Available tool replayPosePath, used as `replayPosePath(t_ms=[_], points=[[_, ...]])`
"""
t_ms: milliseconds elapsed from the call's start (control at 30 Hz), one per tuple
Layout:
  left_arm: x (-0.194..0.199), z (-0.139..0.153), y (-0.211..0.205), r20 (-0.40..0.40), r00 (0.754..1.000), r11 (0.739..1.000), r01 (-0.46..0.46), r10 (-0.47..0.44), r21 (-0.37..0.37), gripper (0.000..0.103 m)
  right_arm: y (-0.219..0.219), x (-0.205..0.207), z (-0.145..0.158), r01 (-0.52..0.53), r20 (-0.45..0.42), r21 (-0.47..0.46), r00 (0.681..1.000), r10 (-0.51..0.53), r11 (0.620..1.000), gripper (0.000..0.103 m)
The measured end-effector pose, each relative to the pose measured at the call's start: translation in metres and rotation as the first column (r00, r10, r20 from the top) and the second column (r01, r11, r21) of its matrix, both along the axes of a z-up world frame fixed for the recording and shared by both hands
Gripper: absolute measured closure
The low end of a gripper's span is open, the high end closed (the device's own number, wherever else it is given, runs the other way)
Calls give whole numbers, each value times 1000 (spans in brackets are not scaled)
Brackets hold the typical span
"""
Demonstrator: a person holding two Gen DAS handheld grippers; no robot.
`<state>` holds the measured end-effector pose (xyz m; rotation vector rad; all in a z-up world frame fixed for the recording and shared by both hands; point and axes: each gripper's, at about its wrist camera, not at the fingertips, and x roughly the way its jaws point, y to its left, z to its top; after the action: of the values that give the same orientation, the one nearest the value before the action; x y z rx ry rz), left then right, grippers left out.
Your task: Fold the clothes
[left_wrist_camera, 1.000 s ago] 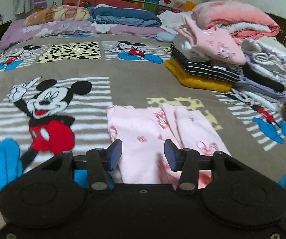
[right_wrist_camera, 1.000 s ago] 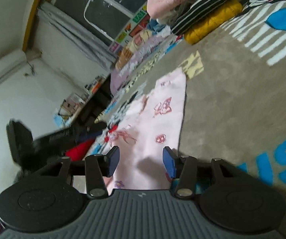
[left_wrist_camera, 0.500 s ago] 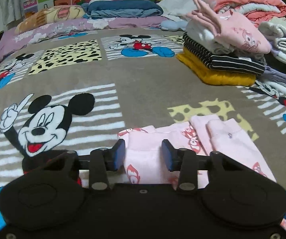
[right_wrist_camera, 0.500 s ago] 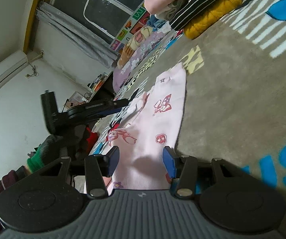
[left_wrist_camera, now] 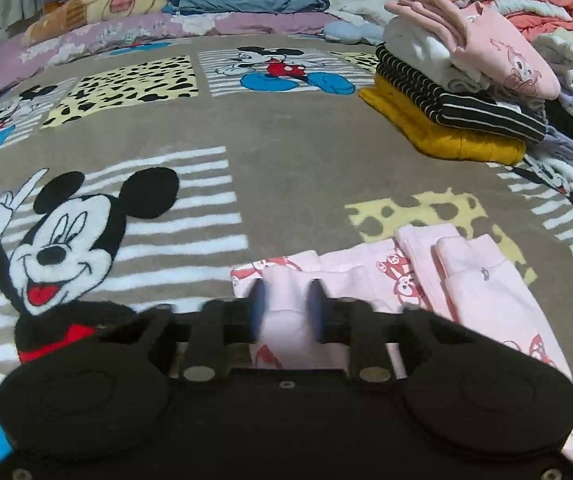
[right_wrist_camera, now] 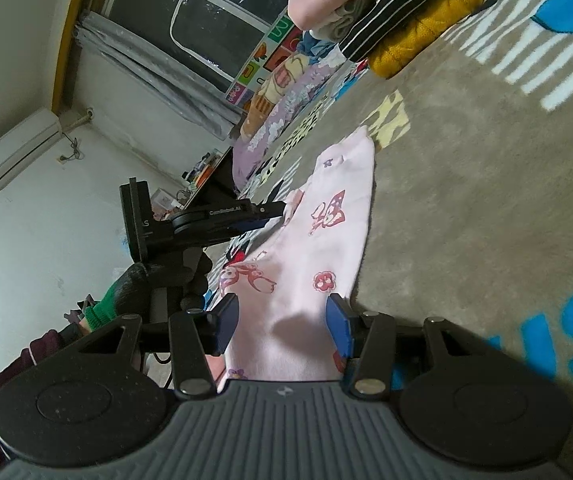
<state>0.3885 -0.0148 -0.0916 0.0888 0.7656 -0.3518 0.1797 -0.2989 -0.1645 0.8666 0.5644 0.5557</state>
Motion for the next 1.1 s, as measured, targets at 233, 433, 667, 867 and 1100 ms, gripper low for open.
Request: replayPosePath(t_ms=[233, 433, 667, 867, 1100], points=[[-27, 31, 2, 101, 995, 1000, 6, -6, -7, 98, 0, 0, 0, 2, 2, 2, 1000, -2, 1000, 54], [-65, 78, 10, 238, 971, 999, -18, 24, -29, 98, 2, -1, 1, 4, 4, -8, 1000, -4, 1000, 54], [-110, 130, 36, 380, 919, 994, -99, 111, -49, 98, 1, -1, 2, 7, 4, -11, 1000, -7, 1000, 54], [-143, 153, 70, 445, 872, 977, -205, 206, -49, 98, 2, 0, 2, 8, 4, -9, 1000, -8, 1000, 54], [-175, 152, 114, 465, 830, 944, -327, 308, -42, 98, 1, -1, 3, 10, 4, -14, 1000, -10, 1000, 54]])
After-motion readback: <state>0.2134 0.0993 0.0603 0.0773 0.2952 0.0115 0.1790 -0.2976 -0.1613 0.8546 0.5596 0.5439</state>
